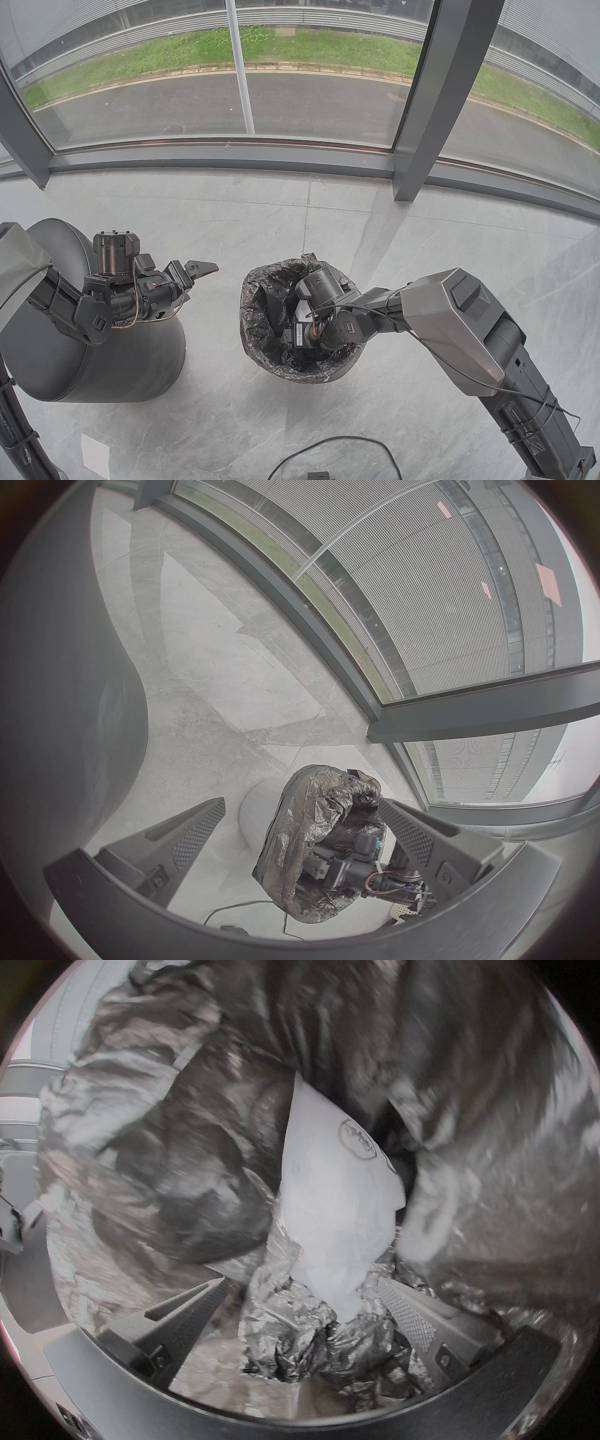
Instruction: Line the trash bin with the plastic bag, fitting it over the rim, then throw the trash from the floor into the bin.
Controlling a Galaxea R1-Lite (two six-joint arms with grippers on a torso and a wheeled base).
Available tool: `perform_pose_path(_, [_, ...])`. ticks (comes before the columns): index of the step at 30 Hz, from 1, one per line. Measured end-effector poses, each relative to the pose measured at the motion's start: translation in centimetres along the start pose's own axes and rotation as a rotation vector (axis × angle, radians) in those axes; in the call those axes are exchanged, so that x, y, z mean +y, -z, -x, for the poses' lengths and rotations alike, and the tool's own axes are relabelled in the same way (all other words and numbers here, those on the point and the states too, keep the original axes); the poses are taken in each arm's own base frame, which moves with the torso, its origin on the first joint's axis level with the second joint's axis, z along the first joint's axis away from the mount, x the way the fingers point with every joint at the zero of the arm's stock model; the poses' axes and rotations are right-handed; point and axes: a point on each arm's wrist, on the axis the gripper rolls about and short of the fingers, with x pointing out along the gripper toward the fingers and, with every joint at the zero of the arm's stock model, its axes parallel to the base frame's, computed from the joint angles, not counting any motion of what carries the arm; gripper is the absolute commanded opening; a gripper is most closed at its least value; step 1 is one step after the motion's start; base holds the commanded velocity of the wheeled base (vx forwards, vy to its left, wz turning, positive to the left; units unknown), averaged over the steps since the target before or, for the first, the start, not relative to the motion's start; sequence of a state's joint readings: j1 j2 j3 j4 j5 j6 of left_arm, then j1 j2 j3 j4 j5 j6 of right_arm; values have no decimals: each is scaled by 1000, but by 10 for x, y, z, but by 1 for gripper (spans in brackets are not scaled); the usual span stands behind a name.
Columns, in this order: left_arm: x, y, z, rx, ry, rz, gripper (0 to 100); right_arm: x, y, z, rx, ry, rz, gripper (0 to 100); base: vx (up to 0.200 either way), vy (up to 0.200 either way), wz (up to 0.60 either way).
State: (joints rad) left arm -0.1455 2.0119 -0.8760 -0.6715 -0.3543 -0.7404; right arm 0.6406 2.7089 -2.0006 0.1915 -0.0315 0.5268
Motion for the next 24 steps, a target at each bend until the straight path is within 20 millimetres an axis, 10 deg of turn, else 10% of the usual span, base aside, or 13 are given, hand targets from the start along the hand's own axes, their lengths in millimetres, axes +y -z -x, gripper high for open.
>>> perform_pose_path(24, [0,0,0,2,-1,2,100,-29,41,-26,247,188,3,100,0,0,0])
